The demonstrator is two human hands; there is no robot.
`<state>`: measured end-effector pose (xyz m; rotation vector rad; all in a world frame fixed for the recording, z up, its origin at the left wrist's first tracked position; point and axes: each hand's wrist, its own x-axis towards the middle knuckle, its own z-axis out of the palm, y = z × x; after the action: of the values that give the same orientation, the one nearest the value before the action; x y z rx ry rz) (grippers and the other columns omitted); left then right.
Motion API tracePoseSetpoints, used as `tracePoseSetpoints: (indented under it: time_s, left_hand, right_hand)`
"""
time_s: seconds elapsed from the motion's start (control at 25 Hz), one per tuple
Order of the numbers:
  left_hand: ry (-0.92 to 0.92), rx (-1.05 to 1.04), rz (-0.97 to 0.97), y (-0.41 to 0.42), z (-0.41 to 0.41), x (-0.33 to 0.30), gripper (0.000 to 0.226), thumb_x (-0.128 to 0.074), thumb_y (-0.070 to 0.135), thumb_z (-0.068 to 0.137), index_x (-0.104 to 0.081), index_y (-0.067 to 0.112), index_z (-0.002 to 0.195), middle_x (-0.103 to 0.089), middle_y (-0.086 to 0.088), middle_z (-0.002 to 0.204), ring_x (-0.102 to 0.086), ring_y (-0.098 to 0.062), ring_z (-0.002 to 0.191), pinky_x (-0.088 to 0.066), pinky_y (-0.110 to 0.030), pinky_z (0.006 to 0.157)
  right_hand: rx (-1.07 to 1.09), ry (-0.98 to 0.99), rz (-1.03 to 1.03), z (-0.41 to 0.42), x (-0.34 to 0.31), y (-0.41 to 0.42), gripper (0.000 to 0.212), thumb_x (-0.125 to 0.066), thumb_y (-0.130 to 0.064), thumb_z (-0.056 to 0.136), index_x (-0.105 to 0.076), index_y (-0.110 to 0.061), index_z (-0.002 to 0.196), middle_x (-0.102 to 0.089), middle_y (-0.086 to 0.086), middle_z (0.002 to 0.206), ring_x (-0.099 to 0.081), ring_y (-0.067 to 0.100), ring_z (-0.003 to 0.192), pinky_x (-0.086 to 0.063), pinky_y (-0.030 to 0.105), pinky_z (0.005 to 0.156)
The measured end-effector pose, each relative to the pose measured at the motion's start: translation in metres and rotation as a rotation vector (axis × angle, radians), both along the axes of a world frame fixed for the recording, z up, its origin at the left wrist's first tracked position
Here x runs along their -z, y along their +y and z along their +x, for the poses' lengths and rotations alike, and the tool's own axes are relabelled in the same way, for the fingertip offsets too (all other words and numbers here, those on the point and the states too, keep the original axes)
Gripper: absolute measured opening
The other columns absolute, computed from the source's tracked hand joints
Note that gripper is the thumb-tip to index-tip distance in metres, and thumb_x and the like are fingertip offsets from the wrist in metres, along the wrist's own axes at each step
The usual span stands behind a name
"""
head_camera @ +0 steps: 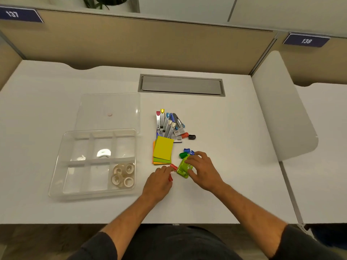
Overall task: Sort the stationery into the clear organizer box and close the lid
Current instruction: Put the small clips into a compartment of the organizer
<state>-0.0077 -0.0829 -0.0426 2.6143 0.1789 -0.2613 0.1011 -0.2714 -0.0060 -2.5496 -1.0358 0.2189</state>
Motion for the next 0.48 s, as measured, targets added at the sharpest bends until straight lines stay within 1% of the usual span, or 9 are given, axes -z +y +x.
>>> tracePoseSetpoints:
  time_s: [0.12, 0.24, 0.28, 0.36, 0.48]
  left_hand:
    - [-0.043, -0.068, -0.062, 0.014, -0.01, -0.016, 0.048, -0.061, 0.032, 0.091, -0.047, 0.026, 0.136, -0.055, 0.005, 0.13, -0.054, -0.018, 0.113, -0.05, -0.033, 0.088]
    - [-0.087, -0.121, -0.067, 0.029, -0.021, -0.032, 0.048, -0.065, 0.037, 0.088, -0.047, 0.028, 0.132, -0.057, 0.008, 0.125, -0.055, -0.013, 0.107, -0.052, -0.029, 0.082]
    - [-0.101, -0.144, -0.066, 0.033, -0.024, -0.037, 0.046, -0.066, 0.037, 0.088, -0.048, 0.028, 0.13, -0.057, 0.009, 0.122, -0.056, -0.012, 0.105, -0.053, -0.029, 0.081]
    - [-0.115, -0.187, -0.079, 0.039, -0.029, -0.045, 0.043, -0.069, 0.036, 0.087, -0.049, 0.029, 0.124, -0.057, 0.011, 0.117, -0.056, -0.009, 0.101, -0.054, -0.028, 0.079]
    - [-0.108, -0.212, -0.077, 0.046, -0.033, -0.054, 0.038, -0.069, 0.036, 0.086, -0.049, 0.031, 0.117, -0.057, 0.014, 0.113, -0.056, -0.007, 0.098, -0.055, -0.027, 0.077]
  right_hand:
    - [-0.009, 0.088, -0.053, 0.002, -0.003, 0.02, 0.039, -0.068, -0.025, 0.086, -0.063, -0.019, 0.124, -0.064, 0.001, 0.125, -0.044, 0.029, 0.127, -0.039, 0.044, 0.104]
    - [-0.004, 0.124, -0.117, 0.003, -0.003, 0.044, 0.043, -0.061, -0.036, 0.092, -0.056, -0.022, 0.133, -0.061, 0.001, 0.13, -0.041, 0.026, 0.129, -0.032, 0.04, 0.106]
    - [-0.015, 0.118, -0.146, 0.003, -0.001, 0.051, 0.044, -0.058, -0.039, 0.093, -0.055, -0.023, 0.134, -0.061, 0.0, 0.13, -0.041, 0.025, 0.13, -0.031, 0.041, 0.106]
    - [-0.035, 0.11, -0.242, 0.005, 0.006, 0.063, 0.039, -0.054, -0.04, 0.096, -0.055, -0.024, 0.131, -0.061, 0.0, 0.129, -0.039, 0.025, 0.131, -0.026, 0.047, 0.11]
    - [-0.043, 0.073, -0.365, 0.005, 0.02, 0.073, 0.028, -0.051, -0.036, 0.097, -0.055, -0.021, 0.12, -0.063, 0.003, 0.121, -0.04, 0.028, 0.129, -0.016, 0.06, 0.112]
